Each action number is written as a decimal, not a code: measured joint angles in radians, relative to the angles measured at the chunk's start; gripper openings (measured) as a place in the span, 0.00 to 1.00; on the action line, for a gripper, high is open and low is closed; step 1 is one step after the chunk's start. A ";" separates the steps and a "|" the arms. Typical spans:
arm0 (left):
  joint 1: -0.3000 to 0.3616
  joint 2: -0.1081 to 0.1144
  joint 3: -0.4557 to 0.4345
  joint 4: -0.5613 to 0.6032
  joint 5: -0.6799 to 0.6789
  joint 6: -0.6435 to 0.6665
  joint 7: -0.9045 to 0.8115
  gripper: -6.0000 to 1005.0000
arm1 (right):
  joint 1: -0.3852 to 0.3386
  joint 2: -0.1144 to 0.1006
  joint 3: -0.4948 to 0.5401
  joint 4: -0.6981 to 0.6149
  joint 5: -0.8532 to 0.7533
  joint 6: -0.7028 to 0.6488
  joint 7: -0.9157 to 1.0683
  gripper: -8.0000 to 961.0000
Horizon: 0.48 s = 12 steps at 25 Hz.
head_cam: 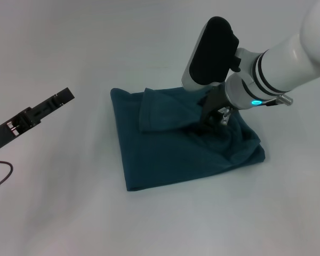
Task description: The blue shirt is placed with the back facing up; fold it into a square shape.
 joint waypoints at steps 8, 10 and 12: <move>-0.012 0.004 -0.001 -0.013 0.000 -0.020 0.003 0.88 | -0.010 0.000 -0.012 0.005 -0.009 0.075 0.017 0.71; -0.014 0.004 -0.005 -0.014 -0.004 -0.024 0.002 0.88 | -0.011 0.000 -0.014 0.006 -0.035 0.101 0.047 0.71; -0.016 0.004 -0.008 -0.013 -0.011 -0.025 0.003 0.88 | -0.013 -0.003 -0.009 0.007 -0.065 0.121 0.081 0.71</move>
